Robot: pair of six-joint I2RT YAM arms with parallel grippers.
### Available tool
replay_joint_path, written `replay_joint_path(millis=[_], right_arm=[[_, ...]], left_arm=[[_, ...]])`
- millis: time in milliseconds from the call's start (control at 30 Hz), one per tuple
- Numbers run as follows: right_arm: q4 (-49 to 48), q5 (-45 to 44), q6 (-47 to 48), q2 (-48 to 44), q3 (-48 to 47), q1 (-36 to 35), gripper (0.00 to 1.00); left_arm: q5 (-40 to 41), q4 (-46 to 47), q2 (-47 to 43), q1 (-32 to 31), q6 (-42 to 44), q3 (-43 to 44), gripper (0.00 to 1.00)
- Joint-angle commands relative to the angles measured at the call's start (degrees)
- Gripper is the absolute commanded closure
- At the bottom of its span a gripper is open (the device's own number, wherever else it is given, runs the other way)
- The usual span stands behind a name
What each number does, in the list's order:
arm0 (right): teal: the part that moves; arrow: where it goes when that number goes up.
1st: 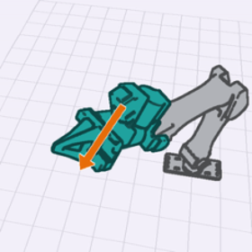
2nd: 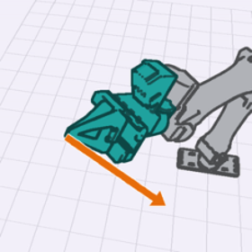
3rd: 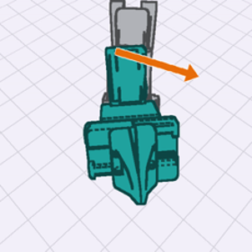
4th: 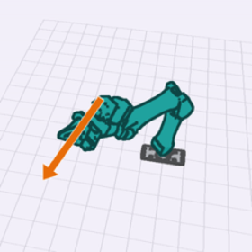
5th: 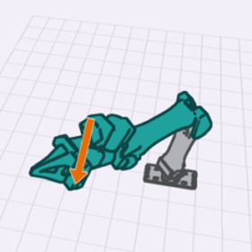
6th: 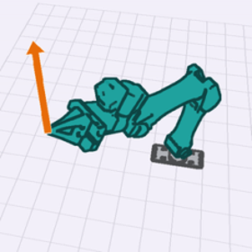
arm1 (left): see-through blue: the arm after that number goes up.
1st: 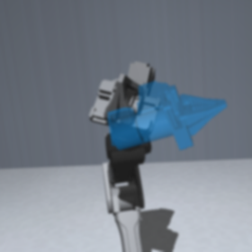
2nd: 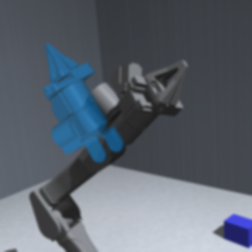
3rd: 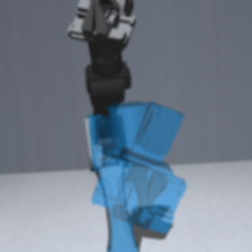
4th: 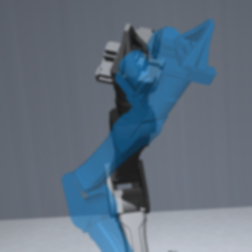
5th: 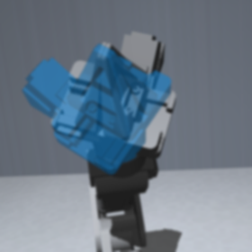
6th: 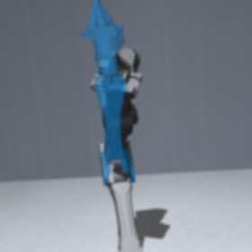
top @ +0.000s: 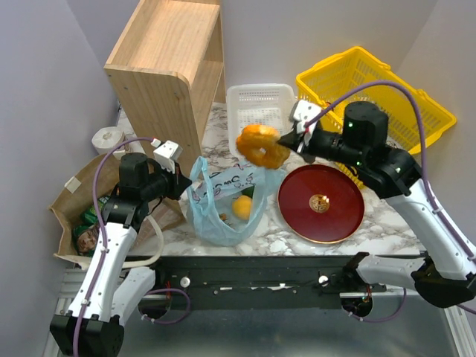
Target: Untie the knot of the grocery bags and take out the mixed food
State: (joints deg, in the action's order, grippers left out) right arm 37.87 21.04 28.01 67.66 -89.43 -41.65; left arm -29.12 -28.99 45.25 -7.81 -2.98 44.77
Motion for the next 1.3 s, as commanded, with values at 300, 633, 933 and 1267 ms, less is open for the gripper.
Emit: replay_joint_path(millis=[300, 633, 933, 1267], right_arm=[[-10.2, -20.0, 16.5, -18.0, 31.2, 17.8, 1.0], [-17.2, -30.9, 25.0, -20.9, 50.3, 20.2, 1.0], [-16.9, -19.1, 39.0, -26.3, 60.8, 20.2, 1.0], [12.8, 1.5, 36.3, -28.9, 47.4, 20.1, 0.38]], left_arm=[[-4.2, -2.2, 4.3, 0.5, 1.8, 4.1, 1.0], [-4.1, -3.4, 5.8, 0.5, 2.5, 5.3, 1.0], [-4.1, -2.2, 5.9, 0.5, 1.8, 4.4, 1.0], [-4.0, -2.0, 5.0, 0.5, 1.6, 2.7, 1.0]])
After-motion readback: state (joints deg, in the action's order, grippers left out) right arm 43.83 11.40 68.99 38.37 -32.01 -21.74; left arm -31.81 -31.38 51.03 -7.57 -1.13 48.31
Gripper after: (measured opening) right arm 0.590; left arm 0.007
